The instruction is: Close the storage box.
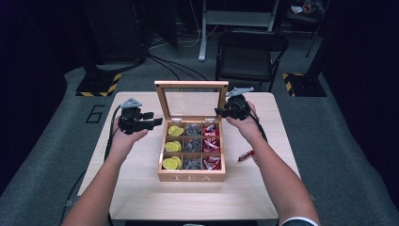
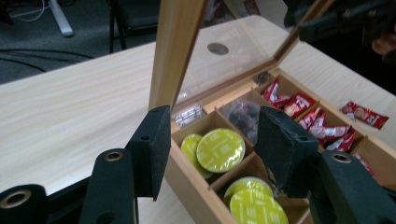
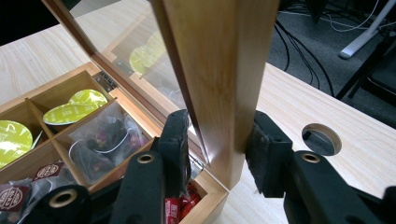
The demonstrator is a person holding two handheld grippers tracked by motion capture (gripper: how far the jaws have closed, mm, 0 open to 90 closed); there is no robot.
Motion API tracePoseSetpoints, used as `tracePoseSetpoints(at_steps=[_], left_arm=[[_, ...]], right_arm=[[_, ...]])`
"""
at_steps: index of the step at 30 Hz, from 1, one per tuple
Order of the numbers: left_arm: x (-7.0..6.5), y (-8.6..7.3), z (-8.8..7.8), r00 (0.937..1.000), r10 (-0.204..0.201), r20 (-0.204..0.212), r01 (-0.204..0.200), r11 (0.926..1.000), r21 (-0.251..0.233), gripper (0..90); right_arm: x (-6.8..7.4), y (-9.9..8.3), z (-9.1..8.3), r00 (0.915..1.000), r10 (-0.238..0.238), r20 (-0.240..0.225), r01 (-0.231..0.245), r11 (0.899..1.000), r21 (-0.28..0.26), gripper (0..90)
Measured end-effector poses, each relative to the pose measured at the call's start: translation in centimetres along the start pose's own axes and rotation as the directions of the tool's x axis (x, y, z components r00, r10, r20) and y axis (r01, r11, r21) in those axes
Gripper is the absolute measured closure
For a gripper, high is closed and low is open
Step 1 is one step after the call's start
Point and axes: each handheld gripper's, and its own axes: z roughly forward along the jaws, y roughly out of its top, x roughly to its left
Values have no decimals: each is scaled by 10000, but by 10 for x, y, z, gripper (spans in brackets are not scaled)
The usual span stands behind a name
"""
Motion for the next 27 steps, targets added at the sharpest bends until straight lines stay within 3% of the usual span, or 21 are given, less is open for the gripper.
tracePoseSetpoints(at_steps=[5,17,27], left_arm=[[-2,13,1,9999,104,-58,-105,9999,-95,451],[-1,29,5,9987,426,-291,-429,9990,-83,474],[-3,40,7,9975,561,-436,-570,9982,-194,583]], right_arm=[[3,-2,-3,9999,-104,-130,104,9999,14,605],[7,-8,-6,9998,-187,71,189,9995,-248,602],[7,-10,-6,9996,-299,16,299,9989,-363,602]])
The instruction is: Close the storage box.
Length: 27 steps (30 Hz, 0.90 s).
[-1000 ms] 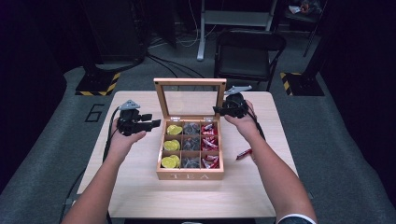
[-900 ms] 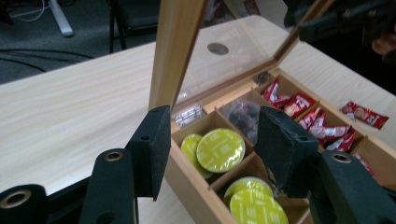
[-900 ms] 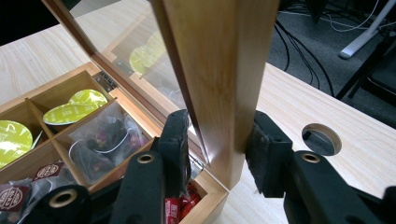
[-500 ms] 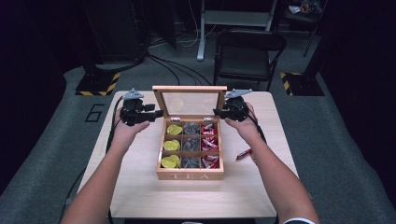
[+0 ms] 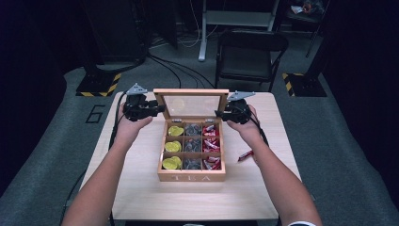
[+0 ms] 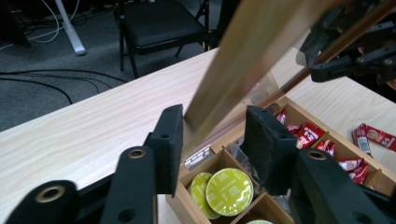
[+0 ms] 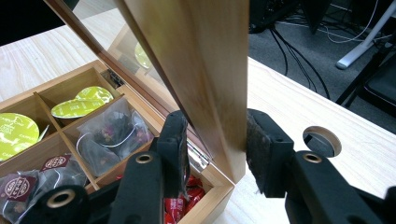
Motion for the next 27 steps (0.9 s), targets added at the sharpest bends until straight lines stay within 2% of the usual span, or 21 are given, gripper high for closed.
tracePoseSetpoints(at_steps=[2,10,12,15,16,19,27], left_arm=[[0,2,0,10000,2,-62,-2,10000,4,619],[-2,5,0,9998,69,-184,-65,9997,241,621],[-2,4,-1,9998,56,-173,-52,9997,222,622],[-2,4,-1,9998,98,-146,-94,9997,225,621],[-3,3,-2,9998,140,-133,-137,9996,244,621],[-4,1,-3,9998,162,-91,-160,9996,231,619],[-9,-9,-8,9998,188,24,-188,9998,119,611]], right_arm=[[0,0,0,10000,-27,10,27,10000,-11,602],[2,0,-1,9999,144,68,-144,9999,-3,595],[2,-1,-2,9998,153,-117,-153,9999,32,514],[2,-1,-4,9996,270,-118,-269,9996,78,487],[3,-1,-9,9994,352,-35,-352,9994,5,458],[4,-2,-14,9987,505,-91,-506,9987,-90,456],[16,-5,-40,9999,67,-92,-73,9982,-597,441]])
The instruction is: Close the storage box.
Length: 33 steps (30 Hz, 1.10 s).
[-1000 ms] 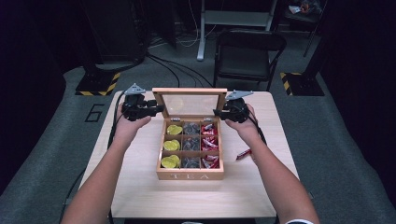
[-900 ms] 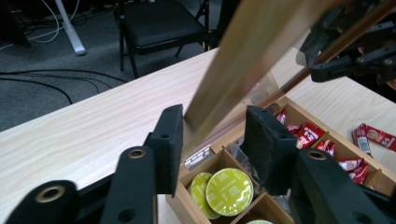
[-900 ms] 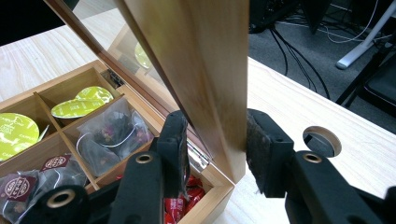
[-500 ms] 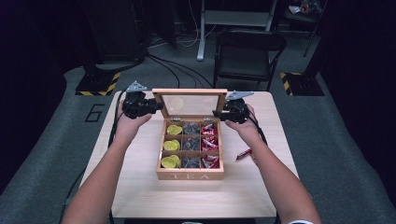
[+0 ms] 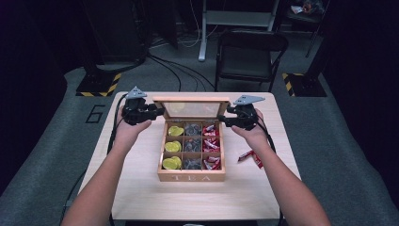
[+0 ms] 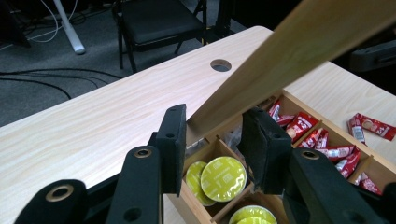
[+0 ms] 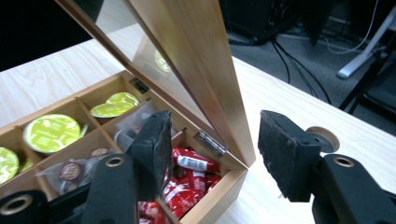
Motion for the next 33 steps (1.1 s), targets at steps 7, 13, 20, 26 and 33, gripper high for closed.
tracePoseSetpoints(at_steps=[7,13,20,26,33], left_arm=[[-7,-11,-5,9997,239,81,-239,9997,19,603],[-11,-17,-7,9995,296,110,-296,9996,34,599],[-15,-25,-10,9991,397,163,-399,9991,107,593],[-18,-32,-12,9986,490,223,-495,9985,242,587],[-22,-44,-13,9984,477,296,-484,9985,240,580]], right_arm=[[19,-1,-22,9986,-529,98,533,9976,-448,474],[26,-1,-31,9967,-796,151,804,9950,-599,474],[32,-1,-41,9958,-904,-162,888,9929,-786,501],[38,-6,-46,9940,-1044,-340,1012,9913,-843,501],[45,-11,-54,9923,-1134,-495,1080,9890,-1007,505]])
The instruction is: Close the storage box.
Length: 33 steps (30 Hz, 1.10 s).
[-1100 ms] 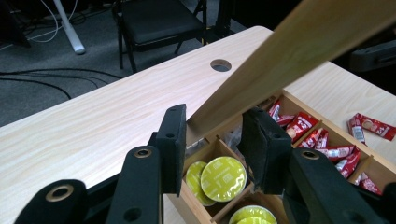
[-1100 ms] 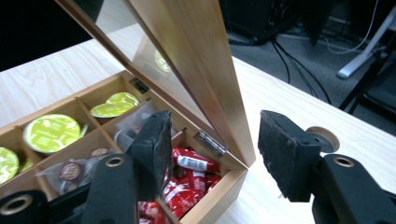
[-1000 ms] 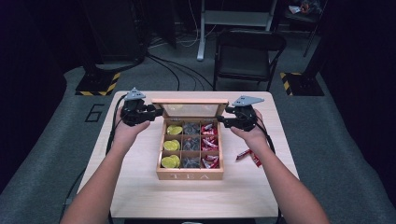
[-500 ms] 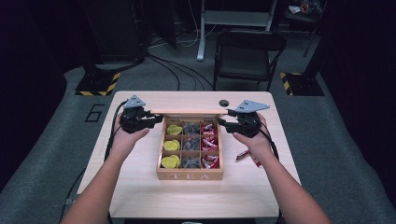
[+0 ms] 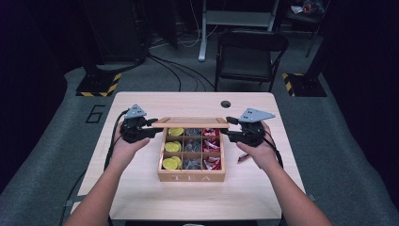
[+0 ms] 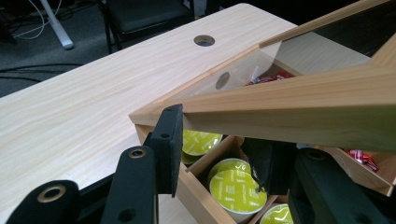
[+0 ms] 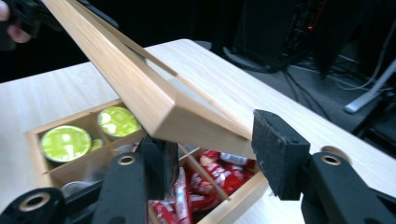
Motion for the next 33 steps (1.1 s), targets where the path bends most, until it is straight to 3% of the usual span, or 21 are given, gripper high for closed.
tracePoseSetpoints(at_steps=[8,9,20,25,30,33], left_arm=[[-4,-12,-1,10000,-44,66,44,10000,-38,577],[-5,-13,-1,10000,-52,62,52,10000,-34,576],[-9,-26,-3,9991,-294,301,297,9995,-115,561],[-17,-33,-9,9986,-269,454,273,9996,-75,534],[-29,-45,-14,9985,130,531,-142,9997,213,515],[-34,-50,-16,9976,53,685,-67,9998,199,510]], right_arm=[[8,-10,-3,9997,212,-86,-211,9997,94,504],[9,-11,-4,9999,78,-97,-77,9999,133,504],[20,-24,-5,9998,105,172,-109,9996,272,504],[23,-29,-5,9997,30,247,-38,9995,301,504],[31,-39,-6,9990,44,454,-59,9994,331,502],[33,-42,-6,9989,27,477,-42,9995,315,501]])
